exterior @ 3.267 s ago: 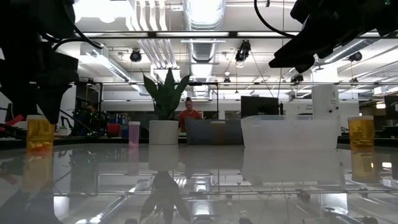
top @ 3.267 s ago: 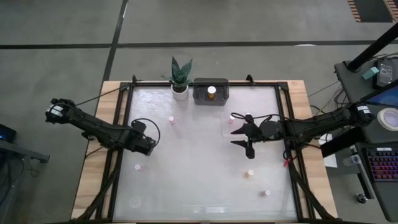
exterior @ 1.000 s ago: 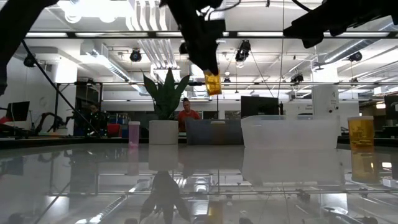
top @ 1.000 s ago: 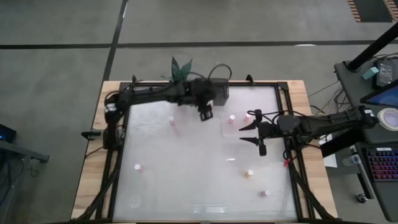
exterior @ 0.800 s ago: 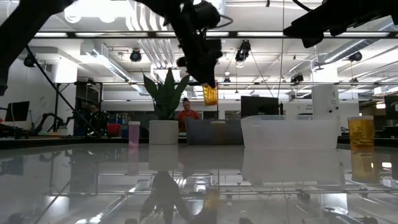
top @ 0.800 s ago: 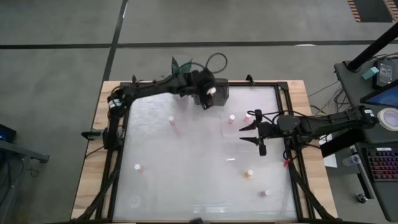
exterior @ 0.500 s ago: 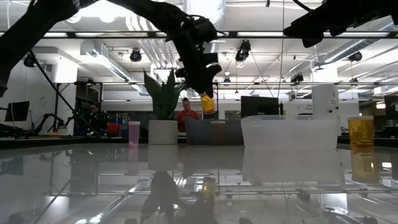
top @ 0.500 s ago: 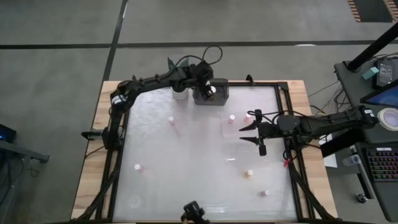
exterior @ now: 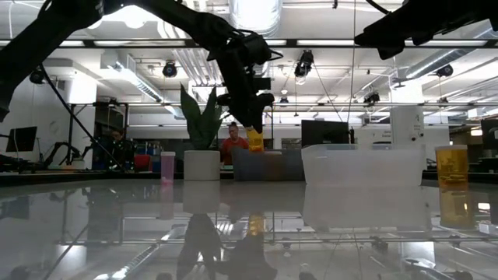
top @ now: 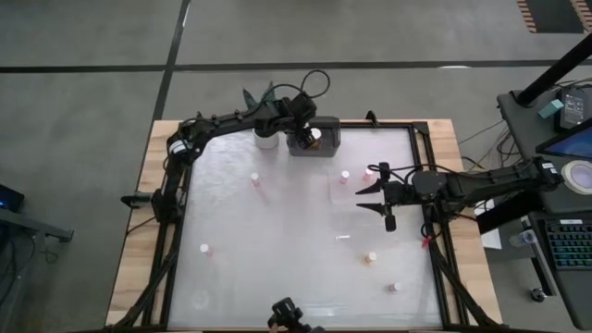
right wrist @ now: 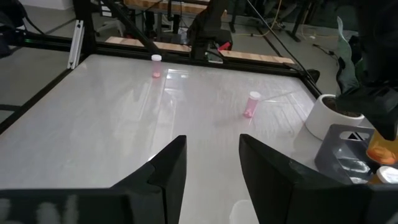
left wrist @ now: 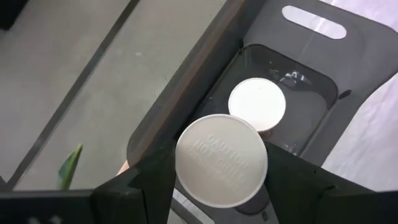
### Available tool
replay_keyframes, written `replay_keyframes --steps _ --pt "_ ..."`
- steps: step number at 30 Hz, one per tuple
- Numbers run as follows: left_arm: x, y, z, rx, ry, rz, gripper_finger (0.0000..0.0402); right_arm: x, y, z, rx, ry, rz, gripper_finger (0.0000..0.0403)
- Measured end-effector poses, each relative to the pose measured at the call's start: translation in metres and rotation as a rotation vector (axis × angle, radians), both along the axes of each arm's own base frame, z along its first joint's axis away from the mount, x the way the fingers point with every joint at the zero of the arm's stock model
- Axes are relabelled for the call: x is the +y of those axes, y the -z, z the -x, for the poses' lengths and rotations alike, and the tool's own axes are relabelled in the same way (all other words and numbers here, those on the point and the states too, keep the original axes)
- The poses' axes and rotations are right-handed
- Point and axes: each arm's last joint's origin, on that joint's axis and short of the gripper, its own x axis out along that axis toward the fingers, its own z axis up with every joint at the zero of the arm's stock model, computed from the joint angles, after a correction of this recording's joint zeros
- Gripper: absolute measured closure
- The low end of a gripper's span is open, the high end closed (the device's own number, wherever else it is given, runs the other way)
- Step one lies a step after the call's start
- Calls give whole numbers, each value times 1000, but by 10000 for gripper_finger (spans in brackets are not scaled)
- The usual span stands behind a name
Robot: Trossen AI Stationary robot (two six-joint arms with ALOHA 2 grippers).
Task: Pick and place medicine bottles into bin by pill shape (circle, oval)
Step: Put the large orange pill bottle into the black bin
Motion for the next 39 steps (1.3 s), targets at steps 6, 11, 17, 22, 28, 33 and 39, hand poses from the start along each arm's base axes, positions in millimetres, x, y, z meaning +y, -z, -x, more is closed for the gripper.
replay_keyframes --steps 6,11,17,22,28,33,39 --pt "0 1 1 9 -8 -6 207 0 0 0 0 0 0 262" --pt "0 3 1 15 -7 -2 207 0 0 0 0 0 0 263" --pt "-1 4 1 18 -6 -1 207 0 0 0 2 0 0 266" --pt "-4 4 -1 19 0 1 207 0 0 0 2 0 0 266" --pt "-12 7 -4 29 18 6 198 0 0 0 2 -2 6 268" --pt "-16 7 -6 29 28 6 192 0 0 0 3 -2 7 266" --pt "-17 7 -6 18 12 15 190 0 0 0 3 -2 7 268"
